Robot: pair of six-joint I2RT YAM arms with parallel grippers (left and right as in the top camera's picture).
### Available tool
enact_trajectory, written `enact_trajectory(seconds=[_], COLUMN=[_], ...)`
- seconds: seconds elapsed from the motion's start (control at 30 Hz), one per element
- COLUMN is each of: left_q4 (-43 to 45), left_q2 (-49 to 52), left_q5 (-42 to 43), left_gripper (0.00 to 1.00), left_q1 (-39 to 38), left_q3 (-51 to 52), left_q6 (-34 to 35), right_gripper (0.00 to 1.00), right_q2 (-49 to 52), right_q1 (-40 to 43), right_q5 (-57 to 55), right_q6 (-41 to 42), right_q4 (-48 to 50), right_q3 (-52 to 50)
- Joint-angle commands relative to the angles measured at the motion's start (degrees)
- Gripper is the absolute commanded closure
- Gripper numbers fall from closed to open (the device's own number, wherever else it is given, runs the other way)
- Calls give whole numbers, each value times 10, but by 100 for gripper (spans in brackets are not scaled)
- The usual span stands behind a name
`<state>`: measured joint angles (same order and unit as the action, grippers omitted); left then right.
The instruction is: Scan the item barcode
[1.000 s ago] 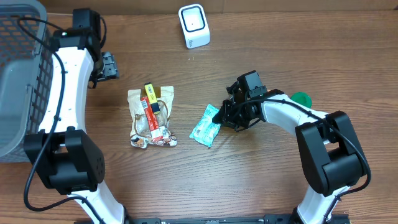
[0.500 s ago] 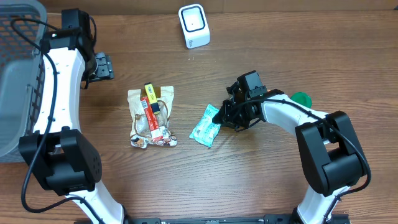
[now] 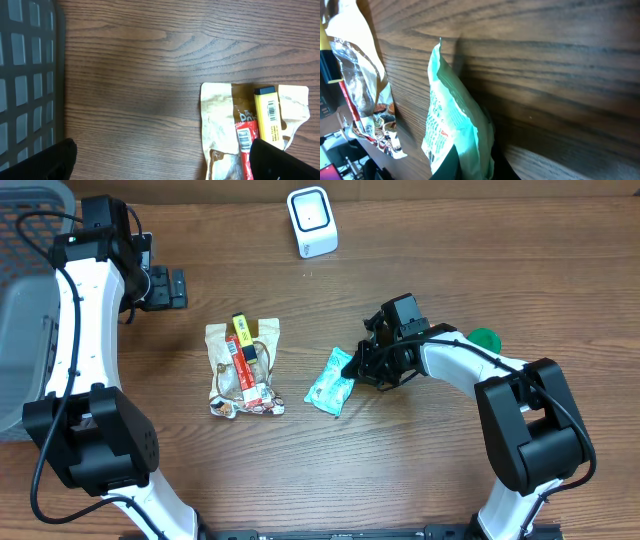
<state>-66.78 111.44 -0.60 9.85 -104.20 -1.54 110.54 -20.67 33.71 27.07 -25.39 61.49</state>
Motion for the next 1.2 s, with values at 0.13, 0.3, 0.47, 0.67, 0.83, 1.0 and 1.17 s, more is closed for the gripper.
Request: enact_trajectory(seconds=[0.13, 0.3, 0.47, 0.67, 0.83, 1.0, 1.17], left_q4=[1, 2, 2, 2, 2, 2, 2], left_q2=[-5, -5, -5, -5, -5, -5, -5], left_q5=[11, 11, 11, 11, 11, 11, 11], left_gripper=[0, 0, 0, 0, 0, 0, 0], left_q1=[2, 2, 2, 2, 2, 2, 2], left_q3=[-6, -6, -6, -6, -6, -6, -6], left_q6=[-11, -11, -11, -11, -11, -11, -11], right_gripper=[96, 96, 96, 96, 97, 97, 97], right_q2=[-24, -86, -152, -205, -207, -205, -189], right_q1=[3, 5, 5, 7, 17, 17, 17], right_q5=[0, -9, -93, -168, -179, -224, -282], right_q6=[-81, -135, -191, -228, -263, -266, -288], right_q4=[-34, -92, -176, -221, -267, -311, -403], right_q3=[33, 87, 139, 190, 272, 396, 548])
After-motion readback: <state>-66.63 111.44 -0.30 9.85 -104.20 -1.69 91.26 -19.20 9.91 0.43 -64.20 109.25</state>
